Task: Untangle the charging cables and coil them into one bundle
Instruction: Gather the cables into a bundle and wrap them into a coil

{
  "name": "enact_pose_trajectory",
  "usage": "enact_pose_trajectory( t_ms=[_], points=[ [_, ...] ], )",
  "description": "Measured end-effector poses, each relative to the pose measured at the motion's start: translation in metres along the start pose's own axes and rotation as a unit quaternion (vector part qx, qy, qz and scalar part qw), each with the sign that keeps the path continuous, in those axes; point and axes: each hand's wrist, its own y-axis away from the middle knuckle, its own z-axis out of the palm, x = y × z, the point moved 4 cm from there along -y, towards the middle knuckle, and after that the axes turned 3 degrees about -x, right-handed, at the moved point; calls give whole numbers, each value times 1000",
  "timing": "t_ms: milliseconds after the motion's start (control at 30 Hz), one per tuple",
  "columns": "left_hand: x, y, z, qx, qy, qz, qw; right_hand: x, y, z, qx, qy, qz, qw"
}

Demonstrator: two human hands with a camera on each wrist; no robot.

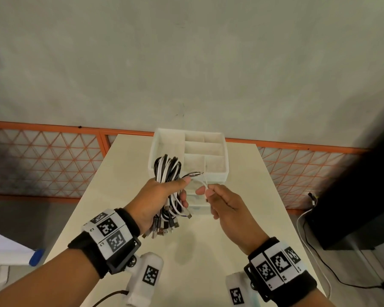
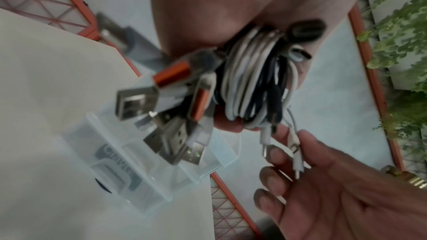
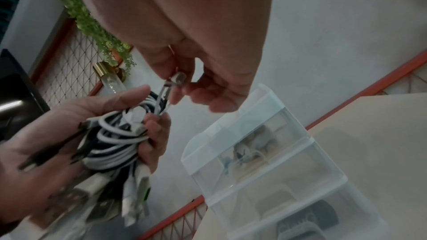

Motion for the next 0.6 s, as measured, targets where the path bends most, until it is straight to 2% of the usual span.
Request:
enact_pose_trajectory(
  t_ms=[67, 200, 433, 600],
  points=[
    [-1, 2, 1, -16, -2, -4, 1000, -1, -2, -5, -4, 7, -5, 1000],
    [-3, 4, 7, -49, -12, 7, 999, -10, -1, -3, -35, -86, -18, 995],
    [-15, 2, 21, -53, 27, 23, 998, -1, -8, 1, 61, -217, 13, 974],
    [-19, 3, 35, -50, 28, 29, 998, -3, -8, 9, 71, -188, 14, 979]
  ],
)
